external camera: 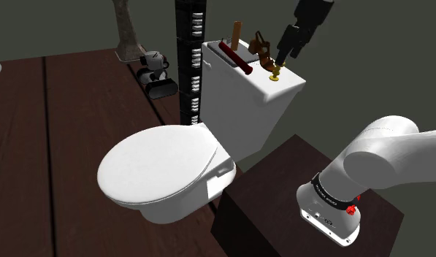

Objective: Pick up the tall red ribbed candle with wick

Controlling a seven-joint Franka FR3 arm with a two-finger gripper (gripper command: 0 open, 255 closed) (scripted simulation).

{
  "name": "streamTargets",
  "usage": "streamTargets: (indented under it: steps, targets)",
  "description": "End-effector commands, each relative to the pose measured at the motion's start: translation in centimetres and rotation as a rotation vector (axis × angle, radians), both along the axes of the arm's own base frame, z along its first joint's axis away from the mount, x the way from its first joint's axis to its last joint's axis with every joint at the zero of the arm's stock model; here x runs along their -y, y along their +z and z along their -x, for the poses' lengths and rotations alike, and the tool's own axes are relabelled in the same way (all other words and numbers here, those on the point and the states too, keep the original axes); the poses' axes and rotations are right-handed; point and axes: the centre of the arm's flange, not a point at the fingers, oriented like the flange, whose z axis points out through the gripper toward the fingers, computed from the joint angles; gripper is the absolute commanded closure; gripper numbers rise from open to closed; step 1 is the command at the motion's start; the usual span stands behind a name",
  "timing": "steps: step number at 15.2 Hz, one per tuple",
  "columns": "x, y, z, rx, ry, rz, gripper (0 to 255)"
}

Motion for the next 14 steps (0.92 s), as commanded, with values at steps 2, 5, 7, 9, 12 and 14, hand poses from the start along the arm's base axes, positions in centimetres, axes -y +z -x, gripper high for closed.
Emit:
streamTargets:
  steps: [2,5,7,9,12,14]
  targets:
    - [0.0,-0.3,-1.4,-0.005,-0.014,0.004,0]
    - [0.3,-1.1,-5.4,-0.019,-0.056,0.015,0]
    - [0.6,-1.7,-8.1,-0.029,-0.085,0.023,0]
    - [1.0,-2.3,-10.7,-0.039,-0.113,0.030,0]
    - [1.6,-3.3,-14.7,-0.053,-0.155,0.041,0]
    - [2.2,-3.9,-17.3,-0.063,-0.183,0.049,0]
